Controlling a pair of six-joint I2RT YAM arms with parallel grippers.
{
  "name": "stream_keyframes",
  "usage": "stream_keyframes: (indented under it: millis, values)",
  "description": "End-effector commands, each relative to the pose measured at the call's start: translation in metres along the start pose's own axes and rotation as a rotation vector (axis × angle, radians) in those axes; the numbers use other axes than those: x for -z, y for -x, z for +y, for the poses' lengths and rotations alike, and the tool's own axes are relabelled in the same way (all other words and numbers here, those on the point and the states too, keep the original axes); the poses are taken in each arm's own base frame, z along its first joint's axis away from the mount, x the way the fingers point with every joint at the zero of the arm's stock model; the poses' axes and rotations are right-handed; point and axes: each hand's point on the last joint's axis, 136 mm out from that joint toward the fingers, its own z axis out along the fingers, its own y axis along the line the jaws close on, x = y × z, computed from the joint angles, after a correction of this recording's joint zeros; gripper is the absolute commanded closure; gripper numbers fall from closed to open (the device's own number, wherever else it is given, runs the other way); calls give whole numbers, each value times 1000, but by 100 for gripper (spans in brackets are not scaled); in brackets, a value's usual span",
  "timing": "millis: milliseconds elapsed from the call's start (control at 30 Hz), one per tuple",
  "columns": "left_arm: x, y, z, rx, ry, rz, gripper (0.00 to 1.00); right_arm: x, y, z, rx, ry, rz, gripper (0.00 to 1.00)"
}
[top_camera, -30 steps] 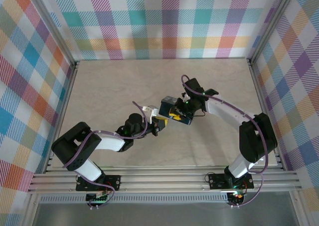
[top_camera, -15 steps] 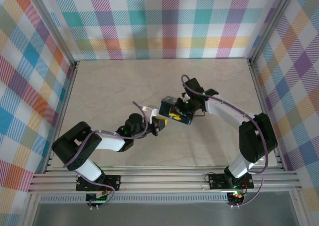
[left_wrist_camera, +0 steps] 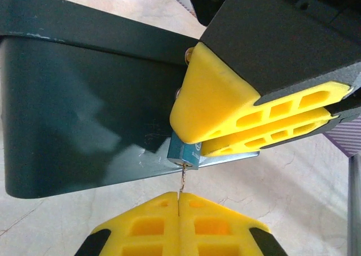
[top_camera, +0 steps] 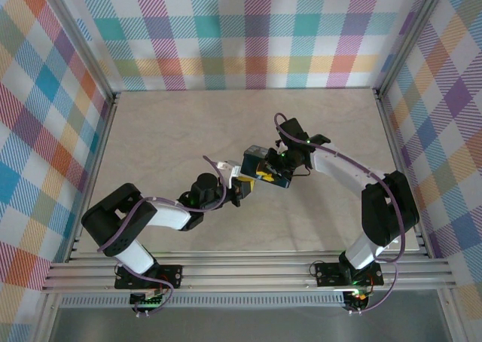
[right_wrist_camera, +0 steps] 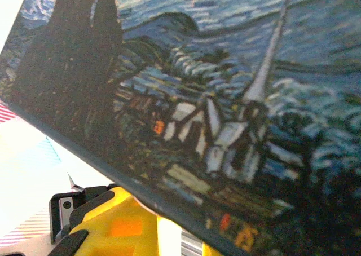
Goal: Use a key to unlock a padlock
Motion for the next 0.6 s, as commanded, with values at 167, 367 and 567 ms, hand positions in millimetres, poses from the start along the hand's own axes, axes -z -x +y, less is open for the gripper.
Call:
stream_keyframes:
  millis: [167,367,567]
  values:
    - [-3,25,-20,-85,11,-144,100,0,-14,-3,-22,-19,47,100]
    - [0,26,-19,-105,32,-153,100,0,-16,-4,-22,-22,51,100]
    - [-7,25,-14,-29,-8,-144,100,2,-18,-1,-6,-7,58,100]
